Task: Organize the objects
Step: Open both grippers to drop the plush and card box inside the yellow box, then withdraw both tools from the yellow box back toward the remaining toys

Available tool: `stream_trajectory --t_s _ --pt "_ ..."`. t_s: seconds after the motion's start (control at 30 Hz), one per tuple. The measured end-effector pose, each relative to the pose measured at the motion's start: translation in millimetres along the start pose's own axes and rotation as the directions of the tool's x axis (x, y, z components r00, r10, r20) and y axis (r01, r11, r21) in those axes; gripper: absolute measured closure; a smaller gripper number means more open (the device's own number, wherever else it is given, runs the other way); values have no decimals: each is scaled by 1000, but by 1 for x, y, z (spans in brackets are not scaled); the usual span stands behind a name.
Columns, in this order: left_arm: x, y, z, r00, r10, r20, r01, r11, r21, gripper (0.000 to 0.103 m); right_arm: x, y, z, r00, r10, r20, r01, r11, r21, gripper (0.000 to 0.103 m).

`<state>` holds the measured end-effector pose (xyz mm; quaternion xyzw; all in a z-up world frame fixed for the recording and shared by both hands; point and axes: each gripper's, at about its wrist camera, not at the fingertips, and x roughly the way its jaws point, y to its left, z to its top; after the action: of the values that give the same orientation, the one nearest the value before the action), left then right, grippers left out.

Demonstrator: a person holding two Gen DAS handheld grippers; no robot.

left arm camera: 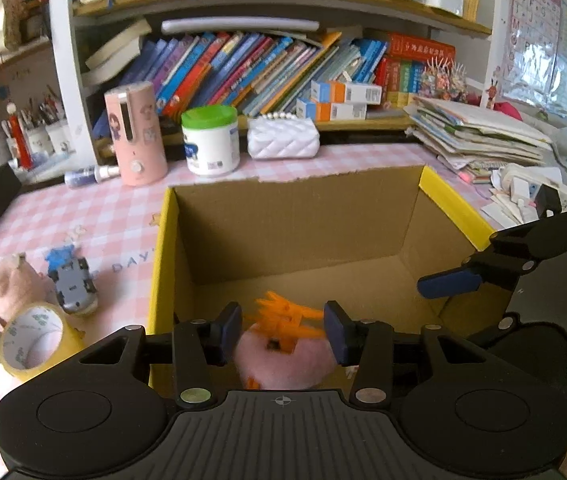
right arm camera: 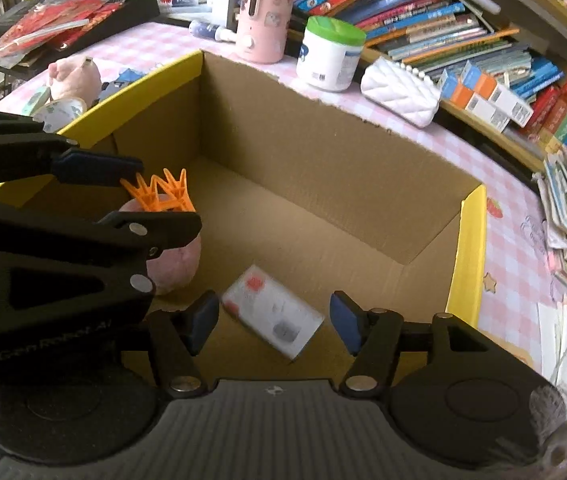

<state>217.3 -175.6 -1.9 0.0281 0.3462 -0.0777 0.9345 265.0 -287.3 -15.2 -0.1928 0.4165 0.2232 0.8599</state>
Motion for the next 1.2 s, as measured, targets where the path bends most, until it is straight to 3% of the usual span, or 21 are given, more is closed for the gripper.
stream_trajectory --t_s 0.1,0.33,0.53,0.63,0.8,1.0,1.2 --pt "-9 0 1 999 9 31 -9 1000 7 47 -5 0 -1 999 -24 25 23 1000 10 32" --pt "-37 2 5 994 0 109 0 1000 0 40 -32 7 -5 992 -47 115 37 996 81 32" --pt "-63 12 -3 986 2 164 2 1000 -24 34 -62 17 -13 973 -118 198 82 980 179 31" --pt "-76 18 -11 982 10 188 -5 1000 -26 27 -74 25 -20 962 -167 217 117 967 226 31" --pt "-96 30 -24 976 13 215 -6 999 -34 20 -93 46 -36 934 -253 251 177 940 290 31" --pt "-115 49 -45 978 -1 209 11 999 -45 19 -110 69 -52 904 -348 248 239 893 381 29" --pt "-128 69 -70 988 -7 157 15 999 -52 19 -112 93 -68 916 -365 163 260 853 453 27"
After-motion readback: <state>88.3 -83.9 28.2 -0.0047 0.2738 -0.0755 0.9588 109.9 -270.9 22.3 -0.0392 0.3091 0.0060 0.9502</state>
